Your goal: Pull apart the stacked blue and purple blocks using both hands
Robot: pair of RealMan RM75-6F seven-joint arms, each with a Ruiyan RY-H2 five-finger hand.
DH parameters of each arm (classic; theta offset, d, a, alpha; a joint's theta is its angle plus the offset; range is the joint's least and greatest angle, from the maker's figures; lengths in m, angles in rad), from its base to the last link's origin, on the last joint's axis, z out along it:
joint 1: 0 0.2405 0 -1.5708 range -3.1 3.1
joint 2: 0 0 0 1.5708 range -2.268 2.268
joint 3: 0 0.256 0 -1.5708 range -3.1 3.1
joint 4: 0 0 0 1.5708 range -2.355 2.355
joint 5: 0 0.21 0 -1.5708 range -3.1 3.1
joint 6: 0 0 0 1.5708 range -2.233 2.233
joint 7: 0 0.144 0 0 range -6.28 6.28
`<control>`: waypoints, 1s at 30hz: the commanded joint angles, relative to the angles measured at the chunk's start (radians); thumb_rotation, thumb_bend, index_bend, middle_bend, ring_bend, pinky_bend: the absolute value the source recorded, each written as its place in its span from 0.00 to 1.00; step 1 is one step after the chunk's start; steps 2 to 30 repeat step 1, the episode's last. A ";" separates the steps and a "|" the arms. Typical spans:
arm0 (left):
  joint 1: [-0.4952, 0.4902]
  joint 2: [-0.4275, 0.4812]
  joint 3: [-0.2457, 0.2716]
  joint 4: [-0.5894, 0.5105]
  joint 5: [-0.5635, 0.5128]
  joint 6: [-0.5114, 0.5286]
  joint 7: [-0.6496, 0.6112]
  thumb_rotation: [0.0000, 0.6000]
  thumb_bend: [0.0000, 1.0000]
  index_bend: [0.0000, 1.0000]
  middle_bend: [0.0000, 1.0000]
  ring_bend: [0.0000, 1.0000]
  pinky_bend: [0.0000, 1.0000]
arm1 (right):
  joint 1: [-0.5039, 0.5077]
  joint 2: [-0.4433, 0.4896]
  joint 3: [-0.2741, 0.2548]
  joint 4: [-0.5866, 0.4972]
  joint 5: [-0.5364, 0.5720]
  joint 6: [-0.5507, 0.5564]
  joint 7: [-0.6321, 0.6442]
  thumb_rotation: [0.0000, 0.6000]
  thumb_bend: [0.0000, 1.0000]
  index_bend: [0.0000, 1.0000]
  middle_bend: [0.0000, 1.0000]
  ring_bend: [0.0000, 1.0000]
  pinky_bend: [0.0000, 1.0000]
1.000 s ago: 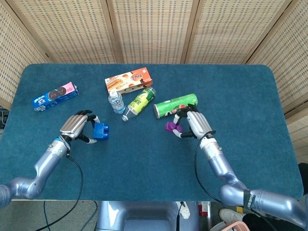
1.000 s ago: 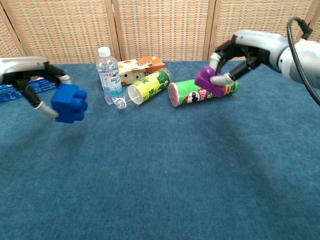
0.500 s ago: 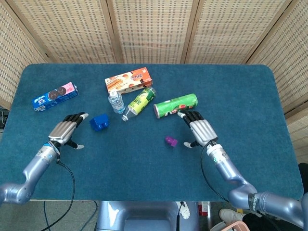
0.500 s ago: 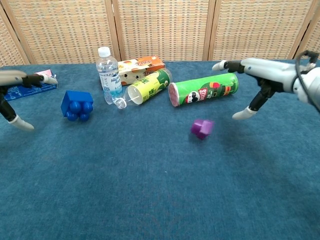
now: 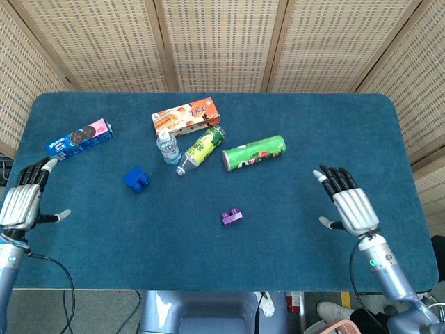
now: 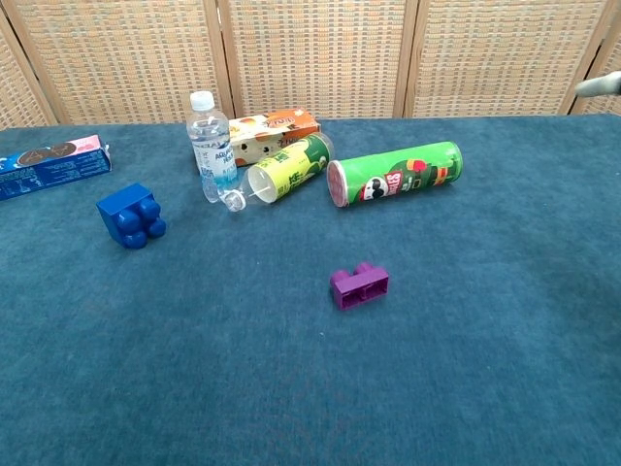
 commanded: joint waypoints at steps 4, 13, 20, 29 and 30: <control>0.114 0.011 0.029 -0.086 0.047 0.148 0.049 1.00 0.00 0.00 0.00 0.00 0.00 | -0.094 0.013 -0.038 0.047 -0.048 0.111 -0.012 1.00 0.00 0.00 0.00 0.00 0.00; 0.114 0.011 0.029 -0.086 0.047 0.148 0.049 1.00 0.00 0.00 0.00 0.00 0.00 | -0.094 0.013 -0.038 0.047 -0.048 0.111 -0.012 1.00 0.00 0.00 0.00 0.00 0.00; 0.114 0.011 0.029 -0.086 0.047 0.148 0.049 1.00 0.00 0.00 0.00 0.00 0.00 | -0.094 0.013 -0.038 0.047 -0.048 0.111 -0.012 1.00 0.00 0.00 0.00 0.00 0.00; 0.114 0.011 0.029 -0.086 0.047 0.148 0.049 1.00 0.00 0.00 0.00 0.00 0.00 | -0.094 0.013 -0.038 0.047 -0.048 0.111 -0.012 1.00 0.00 0.00 0.00 0.00 0.00; 0.114 0.011 0.029 -0.086 0.047 0.148 0.049 1.00 0.00 0.00 0.00 0.00 0.00 | -0.094 0.013 -0.038 0.047 -0.048 0.111 -0.012 1.00 0.00 0.00 0.00 0.00 0.00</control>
